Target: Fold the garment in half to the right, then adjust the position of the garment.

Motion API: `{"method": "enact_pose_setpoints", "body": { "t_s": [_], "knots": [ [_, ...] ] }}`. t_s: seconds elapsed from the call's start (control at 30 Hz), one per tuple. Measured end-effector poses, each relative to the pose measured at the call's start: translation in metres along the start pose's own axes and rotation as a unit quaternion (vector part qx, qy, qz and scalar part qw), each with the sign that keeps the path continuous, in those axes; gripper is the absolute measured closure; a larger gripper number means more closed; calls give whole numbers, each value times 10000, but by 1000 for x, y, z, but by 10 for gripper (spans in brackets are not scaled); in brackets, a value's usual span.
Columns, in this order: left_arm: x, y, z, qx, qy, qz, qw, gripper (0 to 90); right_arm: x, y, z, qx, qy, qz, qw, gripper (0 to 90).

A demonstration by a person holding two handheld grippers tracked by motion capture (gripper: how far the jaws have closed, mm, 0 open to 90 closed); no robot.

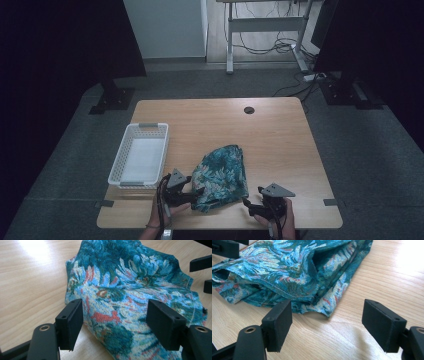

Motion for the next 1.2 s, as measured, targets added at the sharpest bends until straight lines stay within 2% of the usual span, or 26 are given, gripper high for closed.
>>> {"method": "enact_pose_setpoints", "body": {
  "t_s": [0.27, 0.73, 0.93, 1.07, 1.2],
  "knots": [
    [-9, 0, -3, 86, -44, -22, 10000, 295, -3, 2, -2, -44, -20, 22, 10000, 245],
    [-11, -2, -4, 47, 16, -10, 10000, 297, 2, 2, -5, -33, 64, -27, 10000, 258],
    [-13, -4, -2, 22, 32, -106, 9999, 299, 5, -3, -4, 16, 70, -30, 10000, 260],
    [-12, -3, -2, 83, 10, 2, 10000, 298, 11, -10, -1, 117, 85, -106, 9998, 264],
    [-12, -1, -3, 54, 37, -12, 10000, 299, 24, -22, 4, 226, 187, -157, 9994, 266]
  ]
}}
Point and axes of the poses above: each handheld gripper's, and its own axes: z roughly forward along the jaws, x roughly out of its top, y roughly to its right, the point moved 3 cm from there along z, roughly forward along the jaws, and after that the axes turned 3 degrees about -x, right-handed, at the moved point
